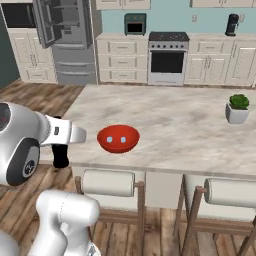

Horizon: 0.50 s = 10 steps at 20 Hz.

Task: Open the fridge, grab two sodas, and place both sodas inside the bowl with ice on the dining counter.

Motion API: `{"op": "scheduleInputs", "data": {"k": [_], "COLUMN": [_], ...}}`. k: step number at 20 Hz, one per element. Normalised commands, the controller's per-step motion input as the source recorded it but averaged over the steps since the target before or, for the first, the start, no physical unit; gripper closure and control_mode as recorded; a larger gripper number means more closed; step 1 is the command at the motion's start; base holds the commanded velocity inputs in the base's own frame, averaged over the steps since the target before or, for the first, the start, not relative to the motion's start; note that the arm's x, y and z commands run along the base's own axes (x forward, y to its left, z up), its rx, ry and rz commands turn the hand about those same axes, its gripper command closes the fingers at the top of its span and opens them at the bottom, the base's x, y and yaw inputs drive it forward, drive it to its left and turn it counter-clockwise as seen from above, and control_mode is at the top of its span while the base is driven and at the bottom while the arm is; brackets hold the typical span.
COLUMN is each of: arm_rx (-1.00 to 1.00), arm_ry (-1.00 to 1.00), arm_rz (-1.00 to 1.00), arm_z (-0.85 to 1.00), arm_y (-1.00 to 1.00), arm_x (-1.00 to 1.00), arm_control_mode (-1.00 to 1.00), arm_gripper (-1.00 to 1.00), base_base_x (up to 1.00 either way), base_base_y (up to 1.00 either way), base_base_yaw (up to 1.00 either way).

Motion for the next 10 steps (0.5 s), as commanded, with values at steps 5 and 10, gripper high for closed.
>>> {"op": "scheduleInputs", "data": {"k": [5, 10], "arm_rx": [0.02, 0.02], "arm_ry": [0.0, 0.07], "arm_rz": [0.04, 0.21], "arm_z": [-0.02, -0.31], "arm_y": [-0.07, -0.11], "arm_x": [0.18, 1.0], "arm_control_mode": [-1.0, -1.0], "arm_gripper": [1.0, 1.0], "base_base_x": [0.58, 0.0], "base_base_y": [-0.32, 0.0], "base_base_yaw": [0.17, 0.0]}}
